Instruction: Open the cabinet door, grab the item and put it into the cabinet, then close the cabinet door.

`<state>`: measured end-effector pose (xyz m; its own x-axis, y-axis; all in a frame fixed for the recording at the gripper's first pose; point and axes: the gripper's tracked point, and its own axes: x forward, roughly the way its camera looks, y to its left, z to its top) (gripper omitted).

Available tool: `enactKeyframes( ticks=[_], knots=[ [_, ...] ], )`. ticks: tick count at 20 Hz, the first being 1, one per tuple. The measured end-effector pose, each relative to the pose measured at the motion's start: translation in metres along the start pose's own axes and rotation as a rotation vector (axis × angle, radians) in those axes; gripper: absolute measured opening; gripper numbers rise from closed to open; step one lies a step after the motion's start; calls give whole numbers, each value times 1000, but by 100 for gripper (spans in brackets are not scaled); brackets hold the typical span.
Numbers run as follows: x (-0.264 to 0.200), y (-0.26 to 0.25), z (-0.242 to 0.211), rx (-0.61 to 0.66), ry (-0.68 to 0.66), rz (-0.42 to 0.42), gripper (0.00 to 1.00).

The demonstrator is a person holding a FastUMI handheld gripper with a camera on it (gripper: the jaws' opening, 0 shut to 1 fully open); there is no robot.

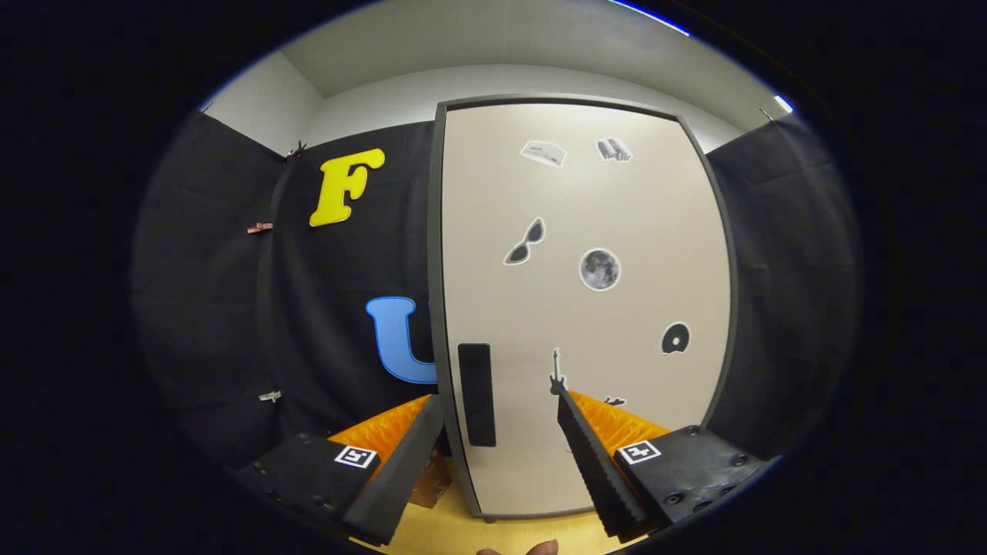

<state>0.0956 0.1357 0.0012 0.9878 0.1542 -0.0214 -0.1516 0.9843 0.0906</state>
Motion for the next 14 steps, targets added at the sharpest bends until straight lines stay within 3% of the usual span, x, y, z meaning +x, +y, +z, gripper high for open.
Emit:
enactKeyframes(
  ticks=[8,9,11,12,13,14],
  knots=[
    [79,12,-51,-28,80,-47,94],
    [84,13,-51,-31,72,-55,89],
    [86,9,-49,-38,49,-96,67],
    [86,11,-49,-33,38,-88,49],
    [87,11,-48,-38,38,-89,49],
    [83,11,-55,-26,33,-91,41]
  ],
)
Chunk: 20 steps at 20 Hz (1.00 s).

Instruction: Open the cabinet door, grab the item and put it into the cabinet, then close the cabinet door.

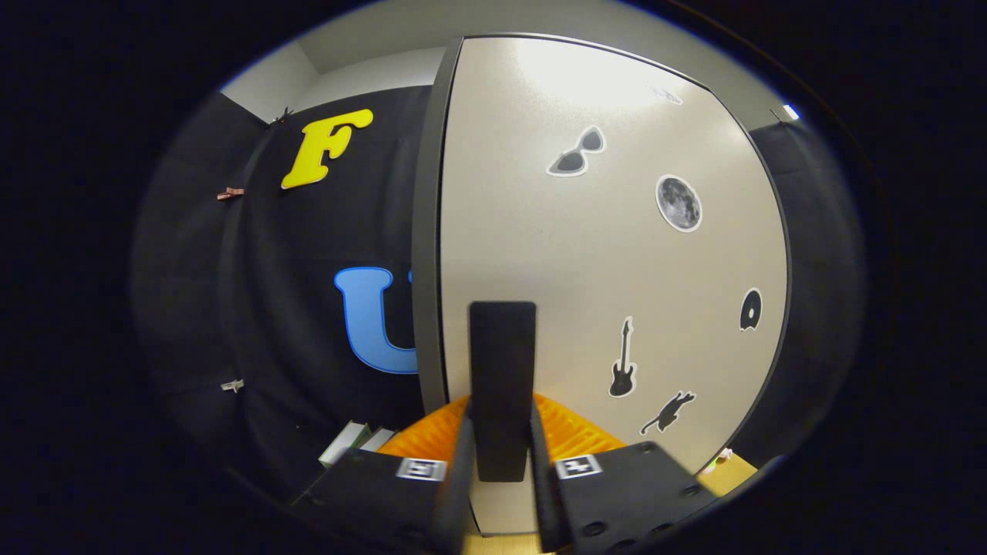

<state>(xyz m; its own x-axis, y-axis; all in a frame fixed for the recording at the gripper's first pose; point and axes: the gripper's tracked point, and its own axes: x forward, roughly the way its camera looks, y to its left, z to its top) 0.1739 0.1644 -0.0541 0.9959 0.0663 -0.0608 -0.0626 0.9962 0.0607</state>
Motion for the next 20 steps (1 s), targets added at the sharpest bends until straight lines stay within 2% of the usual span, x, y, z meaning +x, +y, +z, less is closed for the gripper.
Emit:
enactKeyframes(
  ticks=[2,3,4,14,20],
  knots=[
    [1,0,5,10,15,11,27],
    [0,0,4,4,32,24,27],
    [0,-1,3,1,40,40,19],
    [-55,-12,7,18,56,251,19],
    [-71,-30,8,22,72,302,19]
  ],
)
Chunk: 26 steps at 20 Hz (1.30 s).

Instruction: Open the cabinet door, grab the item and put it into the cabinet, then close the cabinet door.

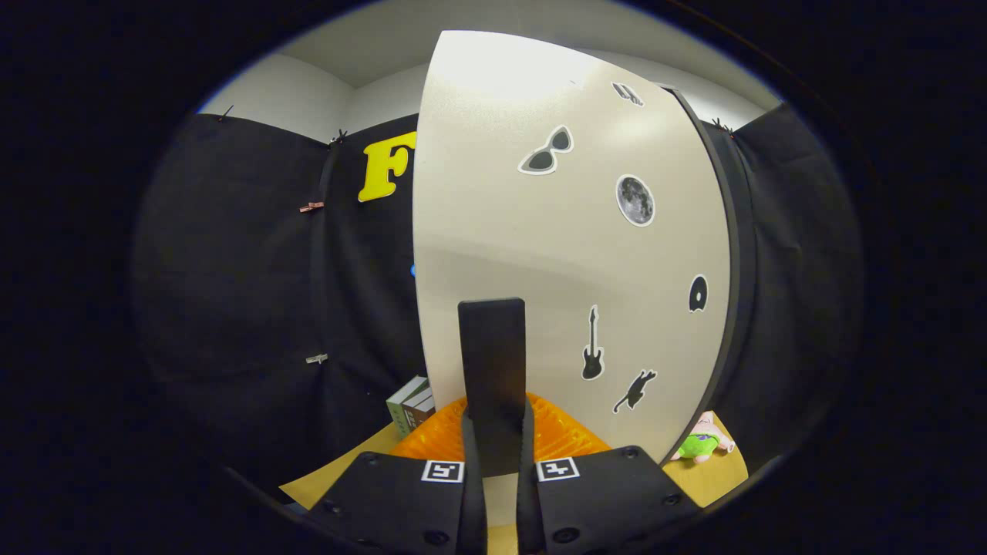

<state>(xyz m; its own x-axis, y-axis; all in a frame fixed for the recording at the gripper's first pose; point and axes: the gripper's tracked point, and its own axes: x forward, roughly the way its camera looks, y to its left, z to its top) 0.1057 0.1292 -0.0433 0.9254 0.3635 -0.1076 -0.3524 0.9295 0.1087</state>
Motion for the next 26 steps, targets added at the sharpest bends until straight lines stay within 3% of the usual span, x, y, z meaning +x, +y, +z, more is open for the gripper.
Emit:
enactKeyframes(
  ticks=[10,26],
  knots=[
    [-27,-29,1,11,-1,-96,18],
    [-71,-115,14,-36,-56,-534,13]
  ],
)
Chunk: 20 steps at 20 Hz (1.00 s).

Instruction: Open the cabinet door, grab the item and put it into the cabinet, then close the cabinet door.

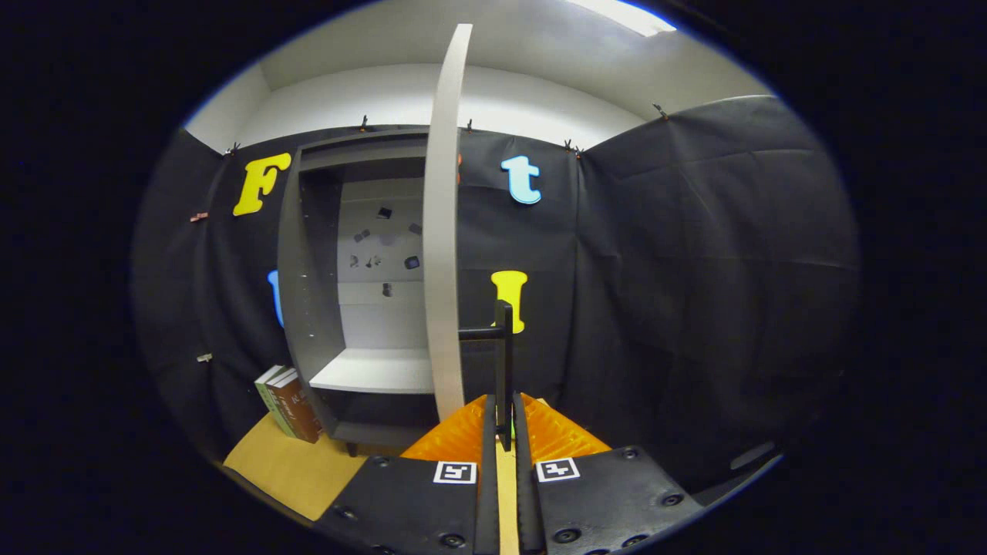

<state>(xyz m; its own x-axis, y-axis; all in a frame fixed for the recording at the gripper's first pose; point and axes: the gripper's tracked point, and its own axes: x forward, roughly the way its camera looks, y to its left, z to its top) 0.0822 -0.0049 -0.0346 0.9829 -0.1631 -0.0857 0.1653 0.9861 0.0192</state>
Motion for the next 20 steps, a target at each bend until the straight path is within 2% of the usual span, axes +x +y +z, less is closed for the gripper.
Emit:
enactKeyframes(
  ticks=[2,5,6,7,8,14,20],
  knots=[
    [-2,-3,2,-19,1,9,20],
    [-4,-8,1,-45,5,5,64],
    [-6,-6,3,-40,2,22,76],
    [-6,0,4,-33,0,45,83],
    [-9,4,3,-26,0,58,99],
    [-9,27,-3,-36,0,154,97],
    [-31,57,-43,-36,172,289,98]
  ],
)
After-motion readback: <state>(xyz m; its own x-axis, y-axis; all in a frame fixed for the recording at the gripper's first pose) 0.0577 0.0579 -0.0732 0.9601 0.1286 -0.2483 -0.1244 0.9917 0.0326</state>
